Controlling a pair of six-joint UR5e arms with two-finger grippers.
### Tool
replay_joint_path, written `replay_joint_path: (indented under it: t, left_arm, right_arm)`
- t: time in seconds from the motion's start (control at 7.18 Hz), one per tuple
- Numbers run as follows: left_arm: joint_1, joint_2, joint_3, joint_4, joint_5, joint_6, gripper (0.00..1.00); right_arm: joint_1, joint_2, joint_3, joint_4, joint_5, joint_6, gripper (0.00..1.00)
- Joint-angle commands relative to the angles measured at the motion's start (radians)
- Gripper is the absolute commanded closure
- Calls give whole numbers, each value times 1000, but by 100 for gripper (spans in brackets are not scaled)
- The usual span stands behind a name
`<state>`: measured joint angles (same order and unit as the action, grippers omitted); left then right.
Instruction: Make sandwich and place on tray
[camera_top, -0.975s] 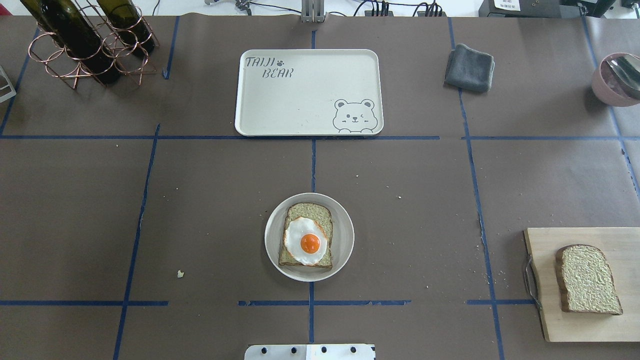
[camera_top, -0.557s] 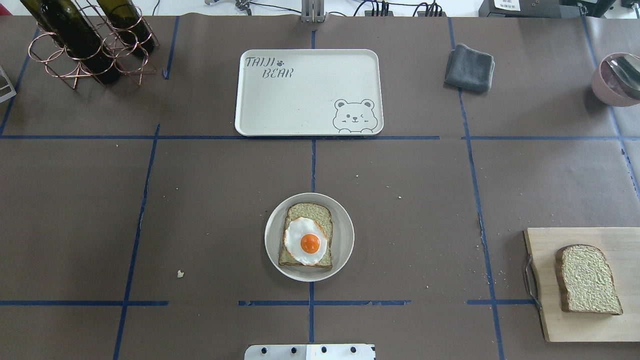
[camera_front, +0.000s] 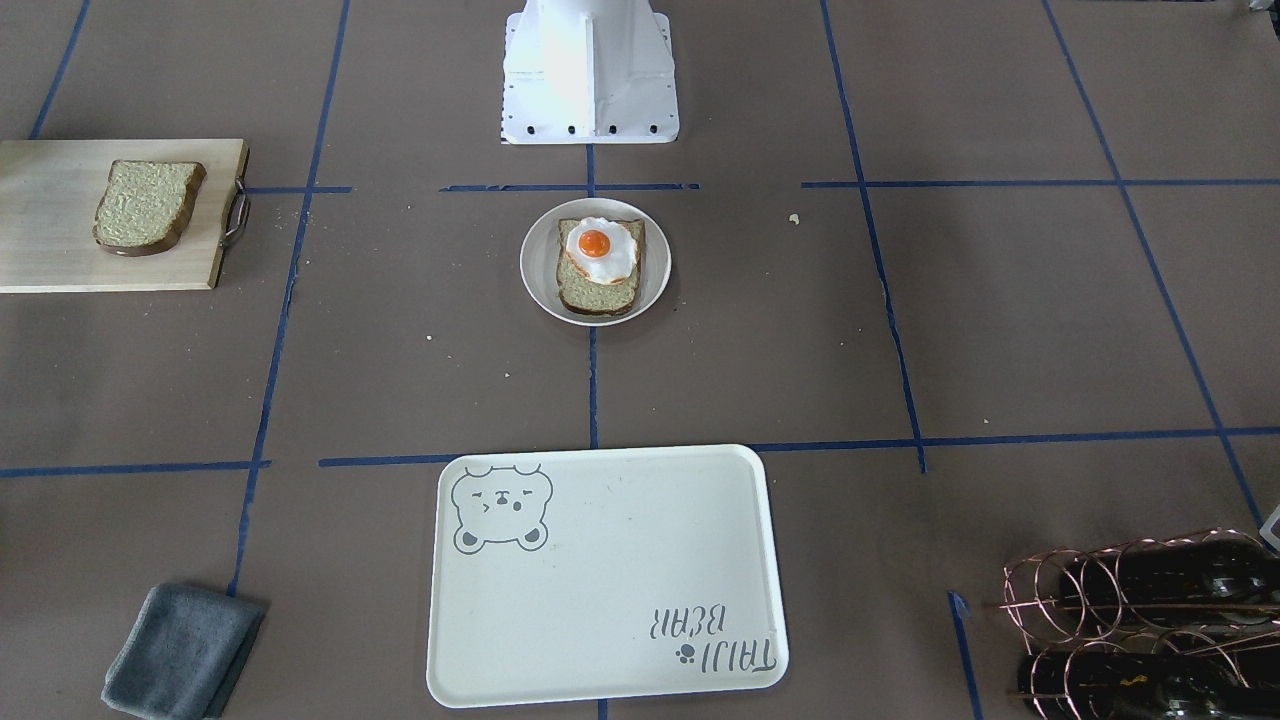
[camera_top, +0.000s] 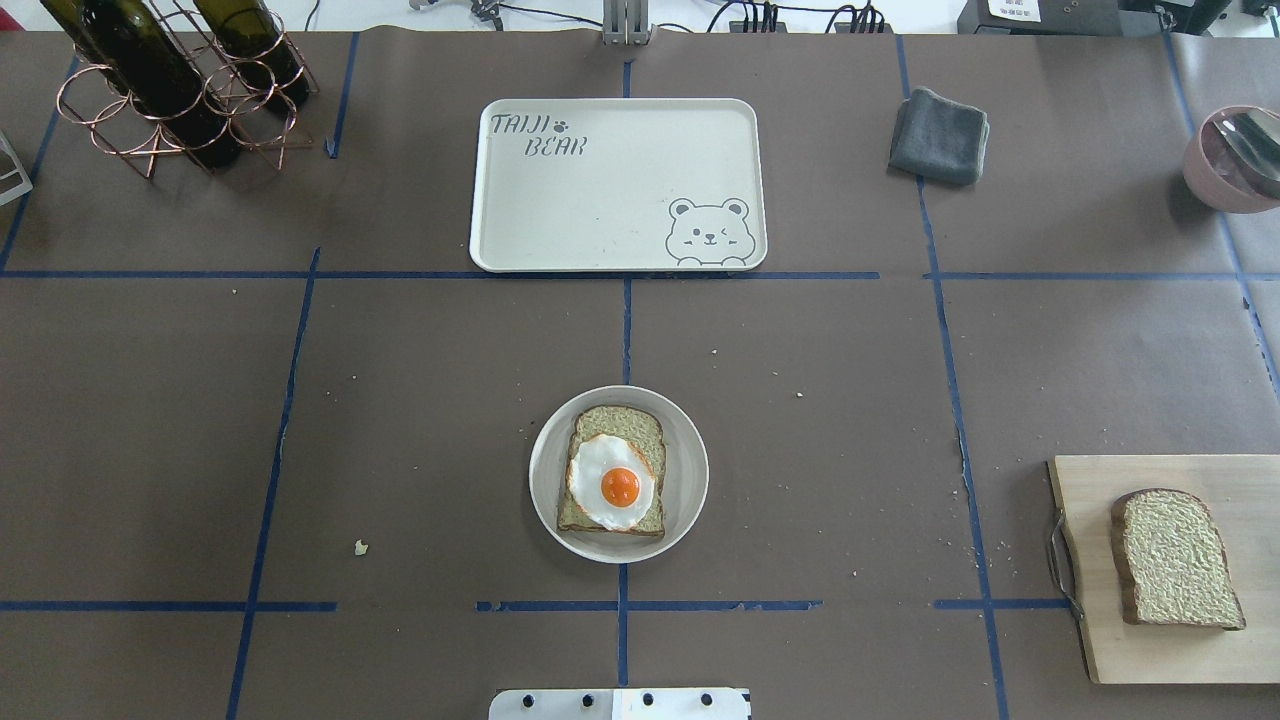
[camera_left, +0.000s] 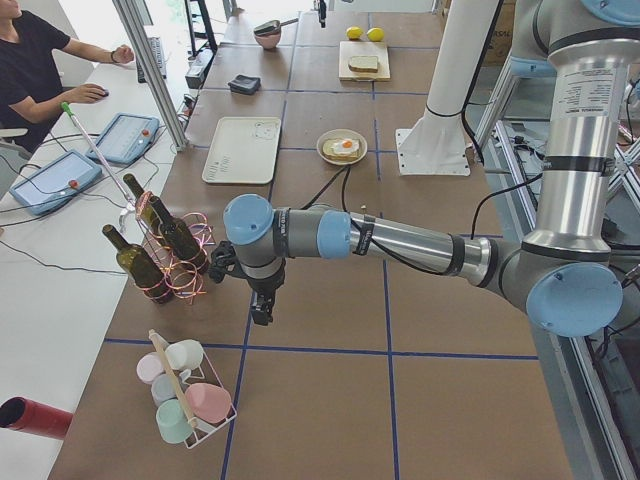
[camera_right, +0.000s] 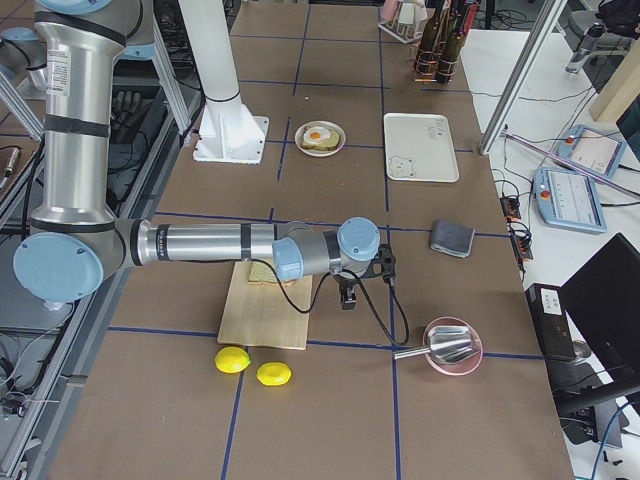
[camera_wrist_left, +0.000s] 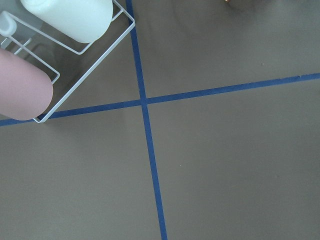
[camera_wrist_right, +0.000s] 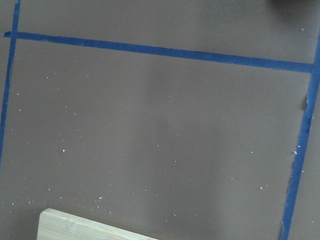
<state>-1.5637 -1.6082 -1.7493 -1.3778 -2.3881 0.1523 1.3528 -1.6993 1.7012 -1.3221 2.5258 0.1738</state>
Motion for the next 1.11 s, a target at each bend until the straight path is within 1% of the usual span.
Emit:
replay_joint_path:
  t: [0.0,0.14,0.28,0.42,0.56,0.7,0.84,0.97]
  left_arm:
    - [7,-1,-48,-3,0,0,0]
    - [8,-1,-65,-13,-2,0,0]
    - [8,-1,-65,-42,-2,0,0]
    - [10,1,-65,-75,0,-2,0]
    - [10,2,-65,-81,0,-22,0]
    - [19,1,-65,-83,0,-93,0]
    - [37,-1,-76,-87,1,-126,0]
    - [39,1,-76,-104,3,-128,0]
  right_arm:
    - [-110,-43,1,268,-7,271,0]
    - [-176,-81,1,394,-18,479,0]
    - [-267,-150,3,544,-113,589,0]
    - [-384,-214,42,655,-216,715,2]
    - [-456,-291,108,669,-289,749,2]
    - [-475,-336,110,723,-301,763,9]
    - [-478,-362,107,756,-314,765,10]
    - [-483,-364,98,758,-312,766,8]
